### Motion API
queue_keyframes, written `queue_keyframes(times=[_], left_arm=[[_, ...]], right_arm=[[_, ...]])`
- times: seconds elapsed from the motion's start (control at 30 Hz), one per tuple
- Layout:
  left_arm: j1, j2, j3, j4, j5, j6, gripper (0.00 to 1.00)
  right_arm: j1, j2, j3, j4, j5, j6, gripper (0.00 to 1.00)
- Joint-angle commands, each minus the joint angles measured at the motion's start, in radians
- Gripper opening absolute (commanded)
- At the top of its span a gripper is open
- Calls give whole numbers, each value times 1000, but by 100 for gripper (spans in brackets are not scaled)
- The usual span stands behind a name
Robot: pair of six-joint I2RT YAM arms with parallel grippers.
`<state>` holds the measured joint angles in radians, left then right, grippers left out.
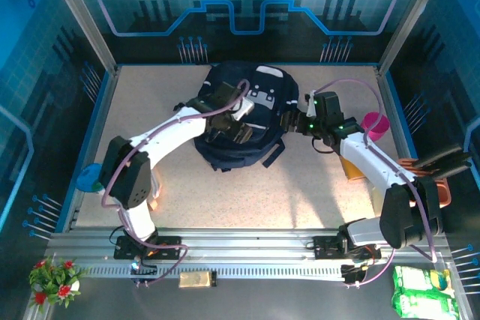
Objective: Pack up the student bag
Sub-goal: Unzip the student bag at the top-center of the table.
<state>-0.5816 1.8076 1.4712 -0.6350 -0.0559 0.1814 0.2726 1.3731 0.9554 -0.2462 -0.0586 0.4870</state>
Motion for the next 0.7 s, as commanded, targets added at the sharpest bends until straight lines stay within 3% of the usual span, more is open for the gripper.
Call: queue_keyframes(times=[0.0,0.33,0.67], left_arm=[[-35,55,59,-70,-45,236,72],[-50,183,158,-109,-71,375,67],[-50,220,181,-87,-61,455,64]], right_arm=[[-38,-16,-31,12,6,21,82],[-153,-75,-131,38,-49,87,82],[-173,-66,-140,66,-88,108,82]])
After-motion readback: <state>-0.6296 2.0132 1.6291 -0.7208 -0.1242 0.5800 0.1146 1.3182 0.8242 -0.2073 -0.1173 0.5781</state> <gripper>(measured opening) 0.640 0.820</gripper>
